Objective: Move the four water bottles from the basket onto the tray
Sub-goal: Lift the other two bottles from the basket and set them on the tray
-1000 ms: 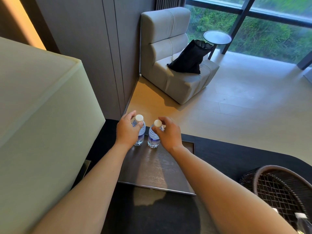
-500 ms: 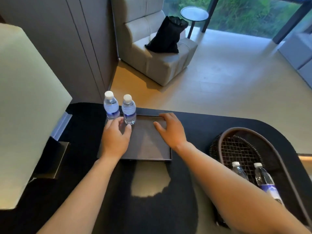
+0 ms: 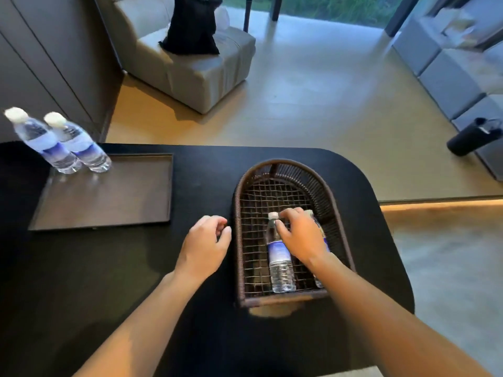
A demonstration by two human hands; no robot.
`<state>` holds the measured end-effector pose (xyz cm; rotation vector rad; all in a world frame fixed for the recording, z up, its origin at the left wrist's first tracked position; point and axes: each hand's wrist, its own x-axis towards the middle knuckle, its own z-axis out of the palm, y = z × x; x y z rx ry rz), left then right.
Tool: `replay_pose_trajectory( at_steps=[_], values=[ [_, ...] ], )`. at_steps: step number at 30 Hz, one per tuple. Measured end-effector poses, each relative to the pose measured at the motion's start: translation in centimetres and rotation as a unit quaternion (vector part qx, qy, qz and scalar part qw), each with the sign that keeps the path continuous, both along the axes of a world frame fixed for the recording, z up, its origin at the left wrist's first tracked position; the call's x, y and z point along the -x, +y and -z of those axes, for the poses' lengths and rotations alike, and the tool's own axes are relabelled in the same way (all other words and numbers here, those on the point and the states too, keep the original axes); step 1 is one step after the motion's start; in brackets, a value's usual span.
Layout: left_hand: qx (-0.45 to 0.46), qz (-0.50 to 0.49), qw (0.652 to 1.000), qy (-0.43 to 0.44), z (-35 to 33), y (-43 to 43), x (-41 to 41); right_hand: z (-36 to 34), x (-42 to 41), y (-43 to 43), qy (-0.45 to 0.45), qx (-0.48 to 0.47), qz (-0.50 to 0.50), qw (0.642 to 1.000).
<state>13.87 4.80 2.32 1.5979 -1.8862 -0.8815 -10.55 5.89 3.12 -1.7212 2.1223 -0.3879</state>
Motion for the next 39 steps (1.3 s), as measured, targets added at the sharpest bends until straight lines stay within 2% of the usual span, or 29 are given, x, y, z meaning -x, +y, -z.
replay_pose_trajectory(
  at_steps=[4,8,13,19,27,33,39],
  values=[
    [-0.029,-0.006,0.999,-0.015,0.4,0.6,8.0,0.0,6.2,0.7,0.018,-0.037,0.014,0.999],
    [-0.113,-0.012,0.990,-0.080,1.9,-1.0,13.4,0.4,9.6,-0.5,0.020,-0.077,0.004,0.997],
    [-0.208,-0.054,0.967,-0.138,3.5,-4.5,16.8,1.7,10.4,-3.7,0.047,-0.122,-0.024,0.991],
    [-0.290,-0.078,0.941,-0.156,4.9,-7.6,19.0,3.6,10.0,-6.9,0.068,-0.188,-0.012,0.980],
    [-0.290,-0.113,0.935,-0.172,6.2,-7.9,19.5,5.1,9.6,-8.4,0.109,-0.240,-0.044,0.964],
    [-0.300,-0.118,0.930,-0.175,7.3,-8.6,19.3,5.8,9.5,-9.1,0.070,-0.266,0.003,0.961],
    [-0.322,-0.151,0.929,-0.105,8.2,-8.7,18.6,6.5,9.0,-9.1,0.012,-0.269,0.056,0.961]
  ],
)
